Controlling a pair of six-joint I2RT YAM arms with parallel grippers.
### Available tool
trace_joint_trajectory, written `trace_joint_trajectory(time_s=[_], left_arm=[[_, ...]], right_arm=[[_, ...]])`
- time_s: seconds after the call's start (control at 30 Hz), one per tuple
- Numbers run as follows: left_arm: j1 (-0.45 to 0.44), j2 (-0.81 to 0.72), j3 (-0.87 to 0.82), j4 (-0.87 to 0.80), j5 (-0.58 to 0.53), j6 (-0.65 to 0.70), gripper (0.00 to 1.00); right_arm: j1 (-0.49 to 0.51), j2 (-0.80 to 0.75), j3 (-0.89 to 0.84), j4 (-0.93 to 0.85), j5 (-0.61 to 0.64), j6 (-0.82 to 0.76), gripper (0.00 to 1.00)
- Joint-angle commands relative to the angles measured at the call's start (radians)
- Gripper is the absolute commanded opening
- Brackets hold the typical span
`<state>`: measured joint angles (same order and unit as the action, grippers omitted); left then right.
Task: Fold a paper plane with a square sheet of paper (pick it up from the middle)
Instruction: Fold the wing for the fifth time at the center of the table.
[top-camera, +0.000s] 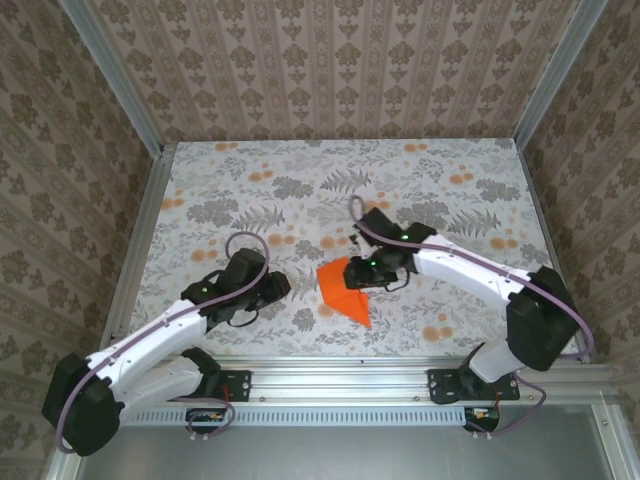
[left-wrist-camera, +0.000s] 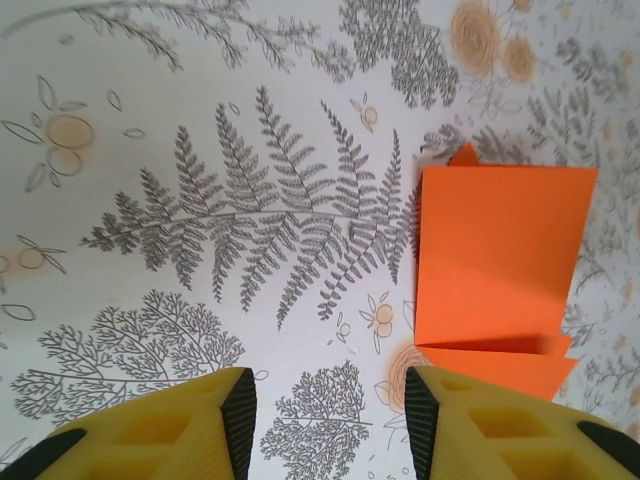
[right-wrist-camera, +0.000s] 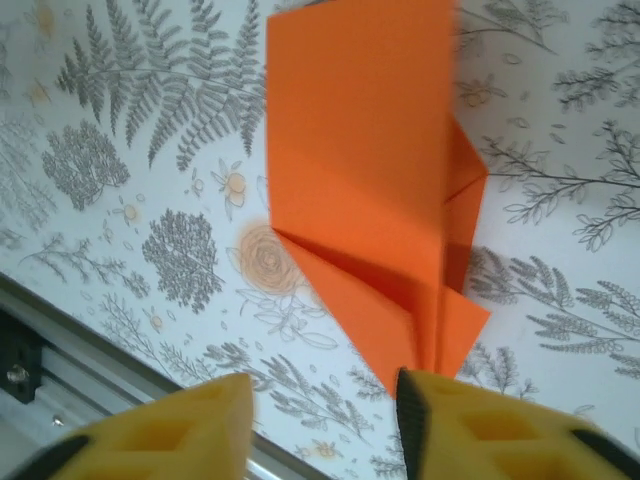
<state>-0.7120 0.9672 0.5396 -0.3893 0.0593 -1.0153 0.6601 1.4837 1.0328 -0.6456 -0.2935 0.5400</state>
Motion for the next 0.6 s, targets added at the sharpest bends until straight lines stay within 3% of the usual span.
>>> trace_joint_trajectory(time_s=[0.0, 0.13, 0.57], left_arm=[[-0.013, 0.047, 0.055, 0.052, 0.07, 0.049, 0.45], [-0.056, 0.124, 0.091, 0.061, 0.071, 0.059, 0.45], [-0.182, 0.352, 0.198, 0.095, 0.076, 0.051, 0.43]], right_arm=[[-0.054, -0.028, -0.14, 0.24, -0.27, 0.067, 0.24], [-0.06, -0.023, -0.199, 0.332, -0.367, 0.078, 0.1], [-0.122, 0.14, -0.226, 0.372, -0.366, 0.022, 0.03]])
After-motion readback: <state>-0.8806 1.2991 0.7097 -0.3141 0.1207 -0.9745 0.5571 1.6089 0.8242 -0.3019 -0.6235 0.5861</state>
